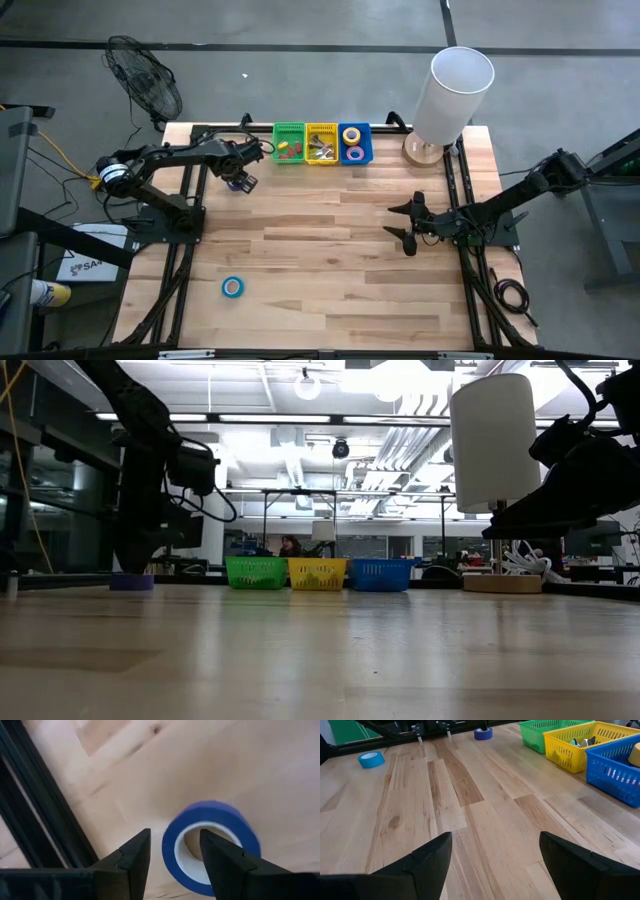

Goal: Pick and place Stapler, Stapler remover, tape
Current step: Put the violet tape into the blue bin

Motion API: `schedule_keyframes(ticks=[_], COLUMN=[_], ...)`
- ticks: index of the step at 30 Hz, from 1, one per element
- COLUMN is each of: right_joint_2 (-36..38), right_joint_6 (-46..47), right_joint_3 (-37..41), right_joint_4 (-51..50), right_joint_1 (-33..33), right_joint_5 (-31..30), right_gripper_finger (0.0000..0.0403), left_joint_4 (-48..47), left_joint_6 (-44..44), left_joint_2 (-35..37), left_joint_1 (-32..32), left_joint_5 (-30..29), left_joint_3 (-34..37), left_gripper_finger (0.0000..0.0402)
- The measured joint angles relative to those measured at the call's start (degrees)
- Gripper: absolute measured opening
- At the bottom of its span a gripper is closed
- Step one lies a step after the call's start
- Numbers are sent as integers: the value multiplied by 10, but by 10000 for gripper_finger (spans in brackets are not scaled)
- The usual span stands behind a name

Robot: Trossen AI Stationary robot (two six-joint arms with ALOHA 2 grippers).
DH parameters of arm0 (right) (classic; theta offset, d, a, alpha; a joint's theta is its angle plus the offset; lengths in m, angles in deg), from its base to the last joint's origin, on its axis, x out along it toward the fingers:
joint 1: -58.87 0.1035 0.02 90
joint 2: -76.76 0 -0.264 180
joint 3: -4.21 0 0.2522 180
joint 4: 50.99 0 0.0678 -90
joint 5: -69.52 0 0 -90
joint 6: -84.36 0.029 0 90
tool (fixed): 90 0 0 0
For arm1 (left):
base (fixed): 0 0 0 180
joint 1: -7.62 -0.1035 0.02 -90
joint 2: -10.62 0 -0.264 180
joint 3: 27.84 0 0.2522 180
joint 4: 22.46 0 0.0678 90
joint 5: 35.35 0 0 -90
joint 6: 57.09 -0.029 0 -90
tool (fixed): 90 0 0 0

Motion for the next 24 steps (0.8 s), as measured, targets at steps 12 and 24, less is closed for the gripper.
schedule_keyframes(ticks=[12, 24], right_joint_2=[0, 0], right_joint_6=[0, 42], right_joint_3=[0, 0], right_joint_4=[0, 2], right_joint_1=[0, 0], right_joint_5=[0, -74], right_gripper_finger=[291, 291], left_joint_4=[46, 83], left_joint_6=[11, -54], left_joint_2=[0, 9], left_joint_1=[0, 0], left_joint_5=[10, 35], left_joint_3=[49, 51], left_gripper_finger=[135, 34])
